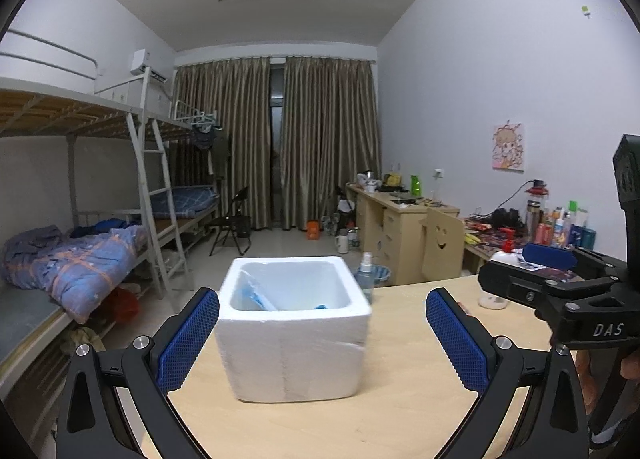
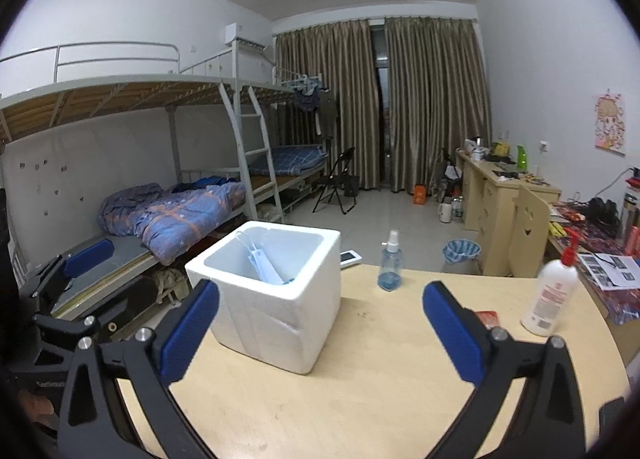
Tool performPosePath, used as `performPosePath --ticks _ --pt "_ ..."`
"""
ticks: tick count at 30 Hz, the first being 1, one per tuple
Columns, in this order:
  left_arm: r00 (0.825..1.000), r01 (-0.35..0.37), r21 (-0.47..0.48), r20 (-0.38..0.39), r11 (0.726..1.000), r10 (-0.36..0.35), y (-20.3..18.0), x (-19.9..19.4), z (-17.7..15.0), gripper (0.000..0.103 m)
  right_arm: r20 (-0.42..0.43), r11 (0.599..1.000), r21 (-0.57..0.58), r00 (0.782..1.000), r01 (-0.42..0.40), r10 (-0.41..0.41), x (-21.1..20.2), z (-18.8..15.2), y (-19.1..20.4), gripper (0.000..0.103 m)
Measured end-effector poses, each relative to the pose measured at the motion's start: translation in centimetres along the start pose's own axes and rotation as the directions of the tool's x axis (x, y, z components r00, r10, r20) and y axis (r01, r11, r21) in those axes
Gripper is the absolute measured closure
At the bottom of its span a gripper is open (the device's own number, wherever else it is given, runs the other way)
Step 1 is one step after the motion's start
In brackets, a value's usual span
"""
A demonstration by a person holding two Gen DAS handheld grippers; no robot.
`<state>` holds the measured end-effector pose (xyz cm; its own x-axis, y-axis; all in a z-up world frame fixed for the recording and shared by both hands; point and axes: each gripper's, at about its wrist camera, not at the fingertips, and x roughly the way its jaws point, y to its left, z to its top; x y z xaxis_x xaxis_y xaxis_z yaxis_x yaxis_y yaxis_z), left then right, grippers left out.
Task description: Organize soft objects
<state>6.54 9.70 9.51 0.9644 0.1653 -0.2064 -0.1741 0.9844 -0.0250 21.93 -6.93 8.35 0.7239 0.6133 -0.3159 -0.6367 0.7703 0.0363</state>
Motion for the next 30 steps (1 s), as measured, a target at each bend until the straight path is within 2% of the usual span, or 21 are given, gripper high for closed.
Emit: performPosePath --ticks 5,13,19,30 --pt "1.0 0.028 0.007 0.005 1.0 -0.028 -1.7 -1.7 -0.3 0.0 0.029 0.999 0.012 0.999 0.04 -0.04 -2.6 -0.9 -0.5 0.0" --pt "0.999 0.017 0.013 0.03 1.0 -0.018 -3.6 -5.0 -1.5 0.0 0.064 0.997 0.027 0.995 0.069 -0.071 -6.1 -3.2 -0.4 0.0" --pt "0.999 0.039 -0.008 0.035 0.999 -0.039 -3.9 -7.1 -3.2 0.0 0.106 0.992 0.02 0.986 0.124 -0.125 -8.4 -5.4 0.2 0.0" --pt "0.997 0.038 -0.036 0.063 0.999 -0.036 -3.9 -10.6 -7.0 0.0 0.149 0.989 0.049 0.978 0.141 -0.147 -11.7 -10.3 0.2 0.0"
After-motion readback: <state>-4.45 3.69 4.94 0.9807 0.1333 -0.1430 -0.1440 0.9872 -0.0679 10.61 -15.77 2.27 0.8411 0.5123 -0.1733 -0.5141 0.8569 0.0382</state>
